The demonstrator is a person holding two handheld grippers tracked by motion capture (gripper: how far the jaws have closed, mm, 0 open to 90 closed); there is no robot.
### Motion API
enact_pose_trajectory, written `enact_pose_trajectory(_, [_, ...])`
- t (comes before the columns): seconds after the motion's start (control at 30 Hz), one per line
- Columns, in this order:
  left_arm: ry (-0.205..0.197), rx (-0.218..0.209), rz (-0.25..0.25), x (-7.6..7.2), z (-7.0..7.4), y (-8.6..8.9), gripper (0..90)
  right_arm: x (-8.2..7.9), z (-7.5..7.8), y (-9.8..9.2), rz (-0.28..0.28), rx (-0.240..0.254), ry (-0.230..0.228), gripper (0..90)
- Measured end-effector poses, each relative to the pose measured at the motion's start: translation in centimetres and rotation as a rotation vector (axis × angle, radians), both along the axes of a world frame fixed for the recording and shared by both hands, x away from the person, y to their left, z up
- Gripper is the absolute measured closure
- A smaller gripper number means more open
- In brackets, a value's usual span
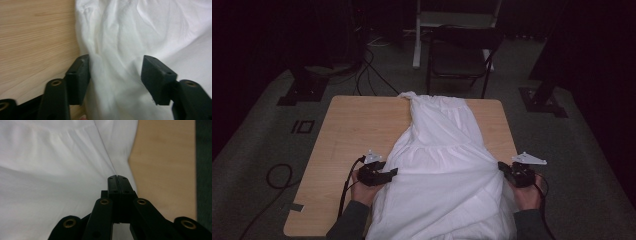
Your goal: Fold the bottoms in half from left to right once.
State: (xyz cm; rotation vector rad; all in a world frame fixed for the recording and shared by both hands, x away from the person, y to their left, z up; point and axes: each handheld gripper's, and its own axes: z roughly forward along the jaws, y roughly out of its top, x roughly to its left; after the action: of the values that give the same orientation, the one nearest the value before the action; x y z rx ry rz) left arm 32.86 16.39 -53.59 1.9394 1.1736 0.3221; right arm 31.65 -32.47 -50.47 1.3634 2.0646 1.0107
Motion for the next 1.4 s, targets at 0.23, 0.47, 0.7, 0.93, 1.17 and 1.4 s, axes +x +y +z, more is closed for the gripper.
enact_pose_trajectory(0.23, [0.057,0.040,0.051,2.9,-0.7,-1.0,36.9,1.9,-4.0,0.1,-0.020,-0.041,0.107,89.8])
enact_pose_trajectory(0.47, [0.035,0.117,0.014,2.5,-1.4,-1.7,74.6,1.8,-4.4,0.7,-0.019,-0.032,0.130,89.6])
enact_pose_trajectory(0.7, [0.031,0.144,0.061,1.9,-1.2,1.3,81.6,0.4,-4.4,2.6,0.047,-0.005,0.150,89.5])
enact_pose_trajectory(0.93, [0.053,0.108,0.075,-0.7,-1.3,4.3,81.5,-1.6,-4.3,4.6,0.107,-0.017,0.169,89.5])
enact_pose_trajectory(1.17, [0.064,0.117,0.035,-4.9,-1.3,4.1,81.1,-3.3,-4.2,4.3,0.104,-0.014,0.189,89.5])
enact_pose_trajectory(1.4, [0.026,0.068,0.036,-5.4,0.0,5.2,58.5,-3.9,-3.8,4.1,0.117,0.023,0.186,78.3])
